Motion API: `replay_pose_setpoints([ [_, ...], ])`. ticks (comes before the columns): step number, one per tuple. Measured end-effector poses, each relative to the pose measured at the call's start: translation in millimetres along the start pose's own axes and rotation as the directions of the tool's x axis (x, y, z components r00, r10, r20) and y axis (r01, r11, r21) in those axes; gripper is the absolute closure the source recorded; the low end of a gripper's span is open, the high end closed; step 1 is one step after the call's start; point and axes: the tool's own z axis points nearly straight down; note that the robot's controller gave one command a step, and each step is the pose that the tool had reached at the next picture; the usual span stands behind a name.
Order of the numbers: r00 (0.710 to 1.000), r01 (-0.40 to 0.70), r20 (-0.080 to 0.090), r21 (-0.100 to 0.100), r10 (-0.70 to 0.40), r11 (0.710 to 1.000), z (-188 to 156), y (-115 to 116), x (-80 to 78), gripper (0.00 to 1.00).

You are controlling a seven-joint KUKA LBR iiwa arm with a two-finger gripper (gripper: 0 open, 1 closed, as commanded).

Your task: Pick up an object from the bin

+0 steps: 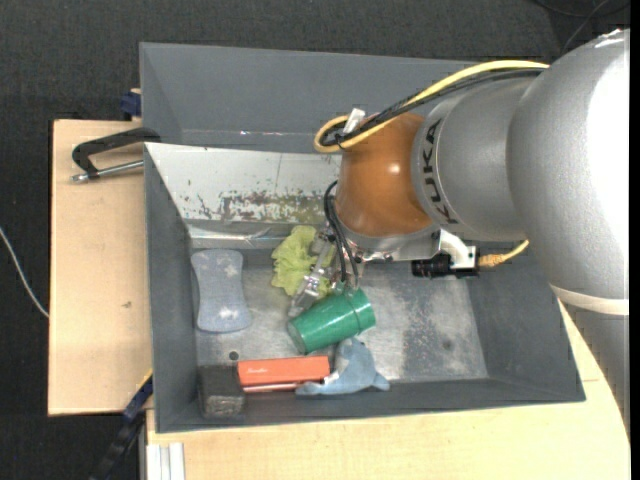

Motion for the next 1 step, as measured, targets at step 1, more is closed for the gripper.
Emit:
replay_pose_setpoints([
  [1, 1.0, -0.007, 0.019, -0.003, 0.007, 1.0, -4.0, -2.5, -6.7, 1.0],
])
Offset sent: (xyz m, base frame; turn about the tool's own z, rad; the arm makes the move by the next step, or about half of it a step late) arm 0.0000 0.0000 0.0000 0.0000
